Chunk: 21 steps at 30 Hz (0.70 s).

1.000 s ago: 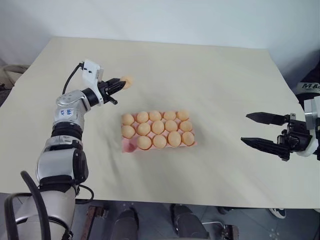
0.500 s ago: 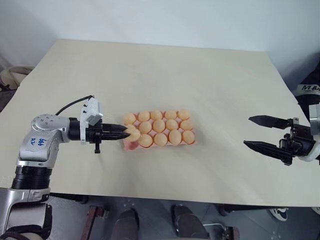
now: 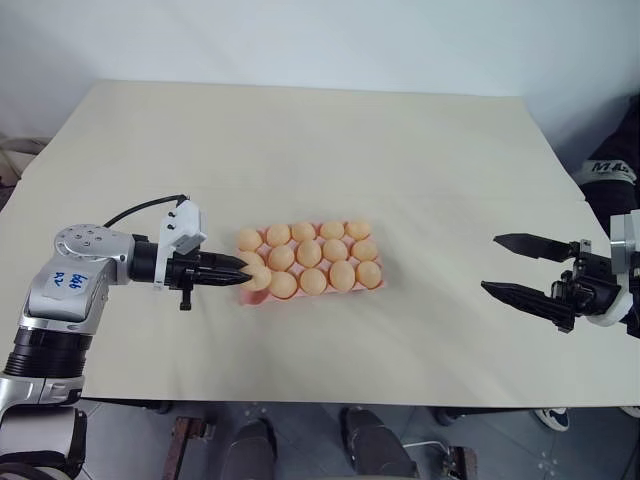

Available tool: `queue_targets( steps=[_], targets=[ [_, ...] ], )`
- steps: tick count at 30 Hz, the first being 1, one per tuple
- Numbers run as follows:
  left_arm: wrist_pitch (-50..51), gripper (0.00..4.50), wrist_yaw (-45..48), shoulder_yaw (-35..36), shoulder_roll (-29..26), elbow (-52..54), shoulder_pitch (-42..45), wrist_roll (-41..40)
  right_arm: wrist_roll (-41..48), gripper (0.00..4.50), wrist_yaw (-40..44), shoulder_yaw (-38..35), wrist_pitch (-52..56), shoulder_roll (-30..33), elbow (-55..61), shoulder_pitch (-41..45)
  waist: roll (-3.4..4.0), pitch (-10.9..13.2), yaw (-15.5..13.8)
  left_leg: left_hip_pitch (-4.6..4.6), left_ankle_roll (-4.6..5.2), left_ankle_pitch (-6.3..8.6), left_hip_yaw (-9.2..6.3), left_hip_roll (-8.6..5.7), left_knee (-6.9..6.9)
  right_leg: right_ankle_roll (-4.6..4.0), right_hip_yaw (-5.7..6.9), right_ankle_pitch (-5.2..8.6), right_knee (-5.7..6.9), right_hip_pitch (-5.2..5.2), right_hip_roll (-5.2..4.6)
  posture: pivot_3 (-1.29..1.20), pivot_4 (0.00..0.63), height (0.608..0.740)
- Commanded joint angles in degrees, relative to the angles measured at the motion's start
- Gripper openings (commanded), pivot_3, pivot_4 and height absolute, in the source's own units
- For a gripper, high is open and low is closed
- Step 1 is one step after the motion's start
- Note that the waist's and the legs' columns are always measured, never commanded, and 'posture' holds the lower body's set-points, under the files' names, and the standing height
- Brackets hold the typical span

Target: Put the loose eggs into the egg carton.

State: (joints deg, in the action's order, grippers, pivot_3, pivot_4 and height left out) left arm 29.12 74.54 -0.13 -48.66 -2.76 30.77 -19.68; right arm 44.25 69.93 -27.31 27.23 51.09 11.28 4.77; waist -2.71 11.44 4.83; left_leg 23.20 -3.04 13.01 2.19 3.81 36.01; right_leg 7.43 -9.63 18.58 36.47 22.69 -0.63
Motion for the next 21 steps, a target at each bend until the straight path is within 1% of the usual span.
queue_targets(
  steps=[1, 4, 7, 15, 18, 19, 21],
  targets=[
    [0.50, 0.54, 0.01, -0.34, -2.03, 2.01, -0.28, 0.35, 0.69, 4.50, -0.48, -2.14, -1.25, -0.27, 1.72, -0.61, 0.00, 0.00, -0.01, 0.01, 0.00, 0.01, 0.00, 0.00, 0.00, 0.00, 0.00, 0.00, 0.00, 0.00, 0.00, 0.00, 0.150, 0.740],
    [2.13, 0.54, -0.25, -1.17, -3.38, 2.50, -0.69, 0.69, 0.69, 4.50, -0.78, -1.91, -1.50, -0.20, 1.68, -0.66, 0.00, 0.00, 0.05, 0.01, -0.01, 0.03, 0.00, 0.00, 0.01, -0.04, 0.00, 0.04, -0.01, 0.00, 0.00, 0.00, 0.150, 0.740],
    [1.49, 0.54, 0.43, -1.16, -3.70, 2.74, -1.37, 0.42, 0.76, 4.50, -0.98, -1.75, -1.58, -0.13, 1.57, -0.58, 0.00, 0.00, 0.08, 0.00, -0.01, 0.03, 0.00, 0.00, 0.01, -0.20, 0.00, 0.12, -0.01, 0.01, 0.00, 0.00, 0.150, 0.740],
    [1.93, 3.12, -0.18, 0.75, -4.31, 3.65, -1.10, -0.53, 0.17, 4.50, -0.40, -0.21, -1.97, 0.21, -0.17, 1.22, 0.00, 0.00, 0.06, 0.01, -0.01, 0.03, 0.00, 0.00, 0.01, -0.24, 0.00, 0.14, -0.01, 0.01, -0.01, 0.00, 0.150, 0.740],
    [3.94, 4.03, 0.10, 2.93, -5.19, 5.18, -1.63, -2.91, -0.32, 4.50, 0.05, 0.52, -2.12, 0.13, -1.10, 2.28, 0.00, 0.00, 0.13, 0.01, -0.01, 0.03, 0.01, 0.01, 0.00, -0.25, -0.01, 0.15, -0.01, 0.01, -0.01, 0.00, 0.150, 0.740],
    [5.06, 4.43, 0.40, 4.03, -5.63, 5.86, -1.87, -4.26, -0.47, 4.50, 0.17, 0.78, -2.17, 0.10, -1.43, 2.66, 0.00, 0.00, 0.14, 0.01, -0.01, 0.03, 0.01, 0.01, -0.01, -0.26, -0.01, 0.15, -0.01, 0.02, -0.01, 0.00, 0.150, 0.740],
    [7.28, 4.47, -0.06, 6.75, -6.35, 7.18, -2.35, -6.71, -0.72, 4.50, 0.48, 1.30, -2.43, 0.12, -2.15, 3.36, 0.01, 0.01, 0.13, 0.01, -0.01, 0.03, 0.01, 0.02, -0.03, -0.26, 0.00, 0.15, -0.01, 0.04, 0.00, 0.00, 0.150, 0.740]
  ],
)
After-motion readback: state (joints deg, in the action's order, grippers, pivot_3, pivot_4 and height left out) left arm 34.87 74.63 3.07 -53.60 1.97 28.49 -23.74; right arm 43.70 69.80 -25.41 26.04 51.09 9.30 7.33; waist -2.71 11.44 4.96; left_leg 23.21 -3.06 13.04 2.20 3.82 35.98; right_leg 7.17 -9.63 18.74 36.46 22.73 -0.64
